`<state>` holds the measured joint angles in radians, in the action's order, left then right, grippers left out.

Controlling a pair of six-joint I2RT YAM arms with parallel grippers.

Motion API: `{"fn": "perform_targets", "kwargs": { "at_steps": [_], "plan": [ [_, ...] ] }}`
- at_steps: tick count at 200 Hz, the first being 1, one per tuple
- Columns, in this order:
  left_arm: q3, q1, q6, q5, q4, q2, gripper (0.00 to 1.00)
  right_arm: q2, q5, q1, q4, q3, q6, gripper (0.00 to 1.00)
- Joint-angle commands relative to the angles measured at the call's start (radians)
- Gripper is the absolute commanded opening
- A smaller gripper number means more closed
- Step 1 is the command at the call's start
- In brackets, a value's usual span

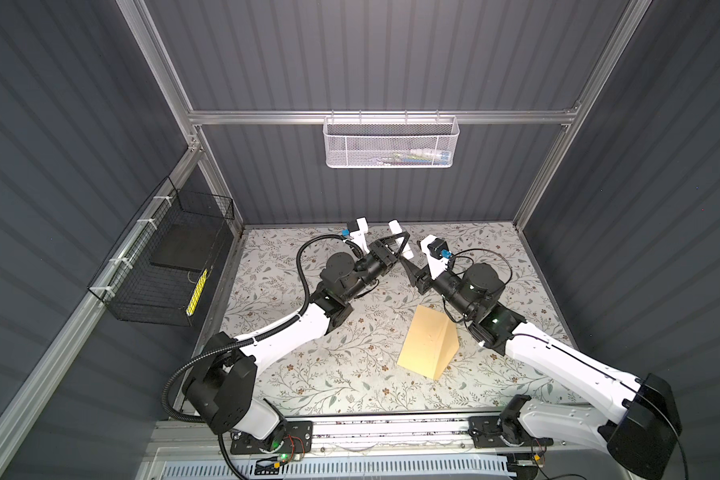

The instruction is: Place the letter into the envelope and seal it

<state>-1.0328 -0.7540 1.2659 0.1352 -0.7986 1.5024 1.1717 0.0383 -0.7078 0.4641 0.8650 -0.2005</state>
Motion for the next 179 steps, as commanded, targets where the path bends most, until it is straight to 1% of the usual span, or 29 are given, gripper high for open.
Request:
{"fn": "perform_targets", "kwargs": {
  "at_steps": [1,21,46,64,84,97,102,107,119,126,135,142,149,155,164,179],
  "plan": [
    [-0.016,-0.018,0.004,0.006,0.008,0.011,0.0,0.021,0.05,-0.024,0.021,0.034,-0.058,0.55],
    [-0.016,-0.019,0.01,0.003,0.016,0.017,0.0,0.03,0.062,-0.04,0.022,0.04,-0.082,0.45],
    [-0.015,-0.021,0.022,0.004,0.005,0.025,0.0,0.036,0.083,-0.045,0.017,0.043,-0.078,0.31],
    [-0.017,-0.021,0.024,0.006,0.008,0.03,0.0,0.022,0.09,-0.046,0.016,0.038,-0.066,0.27],
    [-0.008,-0.021,0.02,0.001,-0.008,0.032,0.0,-0.003,0.078,-0.047,0.005,0.031,-0.046,0.19],
    [0.002,-0.02,-0.013,-0.012,-0.02,0.024,0.0,-0.02,0.074,-0.046,-0.043,0.042,-0.026,0.15],
    [0.002,-0.02,-0.029,-0.016,-0.011,0.018,0.1,-0.028,0.073,-0.045,-0.073,0.049,-0.015,0.15],
    [0.004,-0.019,-0.046,-0.02,0.002,0.012,0.23,-0.035,0.07,-0.045,-0.106,0.059,-0.005,0.14],
    [0.008,-0.014,-0.086,-0.023,0.023,-0.006,0.43,-0.046,0.046,-0.044,-0.181,0.074,0.011,0.16],
    [0.012,-0.005,-0.119,-0.017,0.031,-0.02,0.55,-0.087,0.031,-0.043,-0.22,0.074,0.027,0.16],
    [0.02,0.012,-0.161,-0.007,0.056,-0.045,0.72,-0.114,0.032,-0.039,-0.249,0.063,0.067,0.15],
    [0.028,0.025,-0.207,-0.002,0.09,-0.072,0.83,-0.134,0.036,-0.033,-0.276,0.057,0.103,0.13],
    [0.031,0.035,-0.266,-0.004,0.147,-0.102,0.9,-0.153,0.032,-0.024,-0.322,0.06,0.136,0.11],
    [0.026,0.044,-0.326,-0.015,0.222,-0.128,0.94,-0.172,0.026,-0.017,-0.374,0.067,0.16,0.11],
    [0.01,0.052,-0.422,-0.032,0.329,-0.168,0.96,-0.189,0.019,-0.014,-0.435,0.074,0.174,0.1],
    [-0.039,0.053,-0.616,-0.069,0.511,-0.219,0.99,-0.223,0.012,-0.006,-0.541,0.093,0.204,0.1]
  ]
}}
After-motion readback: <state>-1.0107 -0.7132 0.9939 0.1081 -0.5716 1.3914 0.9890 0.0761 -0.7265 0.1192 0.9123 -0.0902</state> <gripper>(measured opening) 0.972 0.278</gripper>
